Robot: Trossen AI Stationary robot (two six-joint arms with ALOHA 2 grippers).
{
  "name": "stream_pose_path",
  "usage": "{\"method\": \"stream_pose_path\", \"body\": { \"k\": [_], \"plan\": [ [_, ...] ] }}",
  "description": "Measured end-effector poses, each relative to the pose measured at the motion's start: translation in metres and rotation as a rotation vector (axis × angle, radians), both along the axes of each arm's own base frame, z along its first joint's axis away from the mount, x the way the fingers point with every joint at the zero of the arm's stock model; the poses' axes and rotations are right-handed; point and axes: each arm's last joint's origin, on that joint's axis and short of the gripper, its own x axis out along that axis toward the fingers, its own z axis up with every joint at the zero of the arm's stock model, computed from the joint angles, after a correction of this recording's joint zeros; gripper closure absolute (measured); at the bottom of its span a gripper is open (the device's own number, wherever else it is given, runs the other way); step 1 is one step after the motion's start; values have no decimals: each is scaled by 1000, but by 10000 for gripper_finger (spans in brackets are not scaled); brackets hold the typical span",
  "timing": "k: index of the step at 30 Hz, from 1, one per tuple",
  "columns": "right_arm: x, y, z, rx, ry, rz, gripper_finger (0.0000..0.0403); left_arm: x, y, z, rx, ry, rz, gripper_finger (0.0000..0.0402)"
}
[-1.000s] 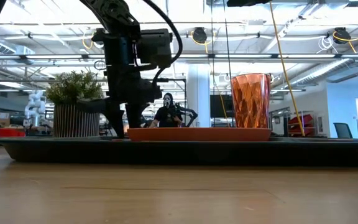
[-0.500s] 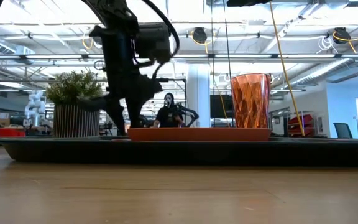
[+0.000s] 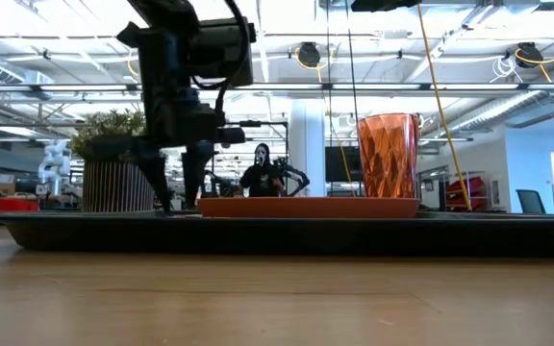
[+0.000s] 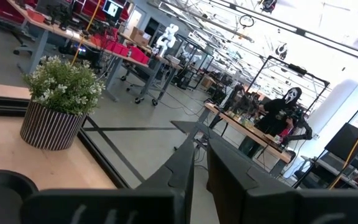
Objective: Pick and place plate/cup/fork/spoon on tray
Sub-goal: Adjust the pink fork on the black tray
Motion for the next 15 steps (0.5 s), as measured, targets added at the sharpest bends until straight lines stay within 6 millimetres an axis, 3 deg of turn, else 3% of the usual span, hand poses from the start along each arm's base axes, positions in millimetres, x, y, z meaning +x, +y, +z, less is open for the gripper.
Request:
{"method": "stream_pose_path", "body": {
  "k": [15],
  "plan": [
    [0, 0, 0, 0, 0, 0, 367, 4, 3, -2, 94, -21, -161, 254]
  ]
}}
